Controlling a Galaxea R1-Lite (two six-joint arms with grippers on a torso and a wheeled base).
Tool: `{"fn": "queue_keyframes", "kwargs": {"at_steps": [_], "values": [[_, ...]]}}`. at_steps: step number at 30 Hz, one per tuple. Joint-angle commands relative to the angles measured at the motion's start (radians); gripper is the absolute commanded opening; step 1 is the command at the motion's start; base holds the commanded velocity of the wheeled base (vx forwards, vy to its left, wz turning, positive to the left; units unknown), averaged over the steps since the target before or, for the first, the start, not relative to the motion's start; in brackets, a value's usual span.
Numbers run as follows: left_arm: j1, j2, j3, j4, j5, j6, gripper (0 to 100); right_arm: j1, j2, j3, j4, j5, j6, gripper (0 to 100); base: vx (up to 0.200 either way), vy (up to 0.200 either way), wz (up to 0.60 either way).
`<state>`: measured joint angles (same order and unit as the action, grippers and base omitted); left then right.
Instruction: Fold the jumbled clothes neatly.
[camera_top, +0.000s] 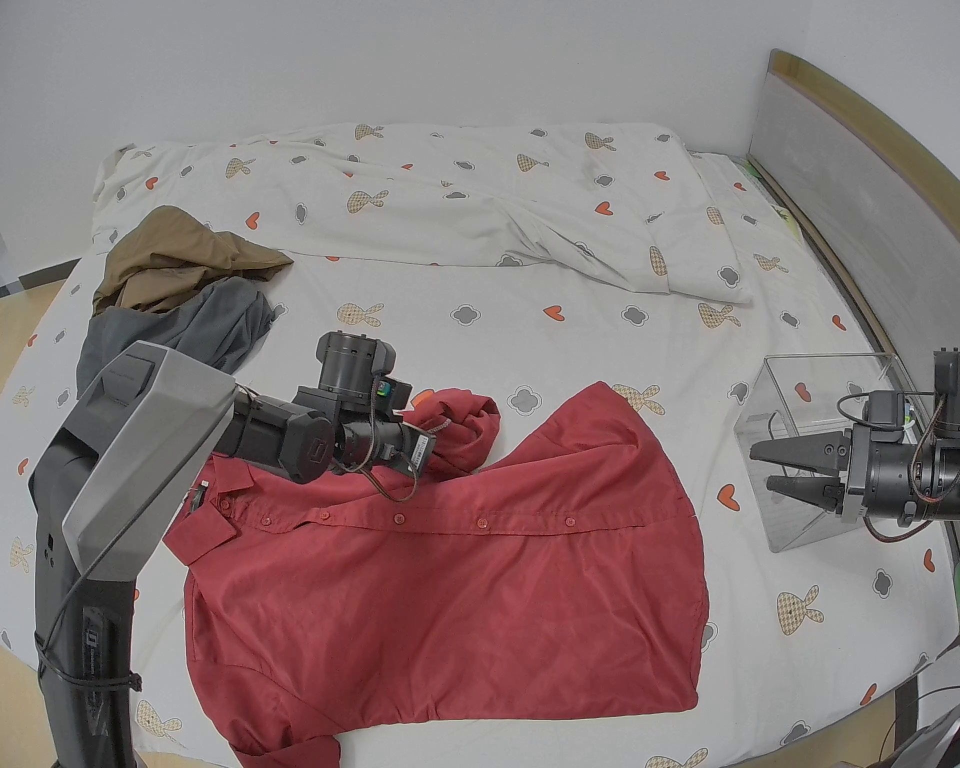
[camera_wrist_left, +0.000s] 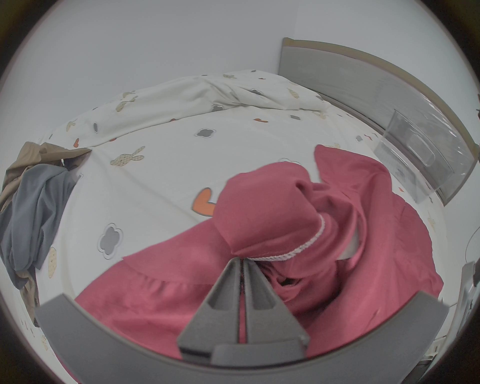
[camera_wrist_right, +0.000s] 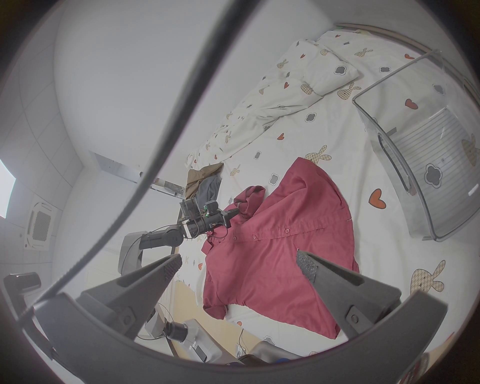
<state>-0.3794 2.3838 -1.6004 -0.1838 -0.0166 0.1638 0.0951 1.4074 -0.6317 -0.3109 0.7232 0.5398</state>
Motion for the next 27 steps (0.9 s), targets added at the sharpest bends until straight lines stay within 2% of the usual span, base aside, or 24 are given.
{"fn": "queue_keyframes", "kwargs": {"at_steps": [1, 9, 16, 18, 23, 27], "values": [[0.031, -0.005, -0.032, 0.001, 0.001, -0.004, 0, -0.008, -0.002, 0.003, -0.001, 0.013, 0.000, 100, 0.000, 0.000, 0.00], [0.073, -0.072, -0.075, 0.007, 0.001, -0.055, 0, -0.002, -0.004, 0.003, -0.001, 0.015, -0.001, 100, 0.000, 0.000, 0.00], [0.117, -0.081, -0.085, 0.010, 0.001, -0.056, 0, 0.003, -0.002, 0.003, -0.001, 0.015, -0.001, 100, 0.000, 0.000, 0.00], [0.116, -0.087, -0.076, 0.010, 0.000, -0.058, 0, 0.005, -0.002, 0.003, -0.001, 0.015, -0.001, 100, 0.000, 0.000, 0.00], [0.053, -0.172, 0.020, 0.060, -0.009, -0.061, 0, 0.006, -0.002, 0.003, -0.001, 0.015, -0.001, 100, 0.000, 0.000, 0.00], [0.016, -0.230, 0.020, 0.191, -0.008, -0.063, 0, 0.006, -0.002, 0.003, -0.001, 0.015, -0.003, 100, 0.000, 0.000, 0.00]]}}
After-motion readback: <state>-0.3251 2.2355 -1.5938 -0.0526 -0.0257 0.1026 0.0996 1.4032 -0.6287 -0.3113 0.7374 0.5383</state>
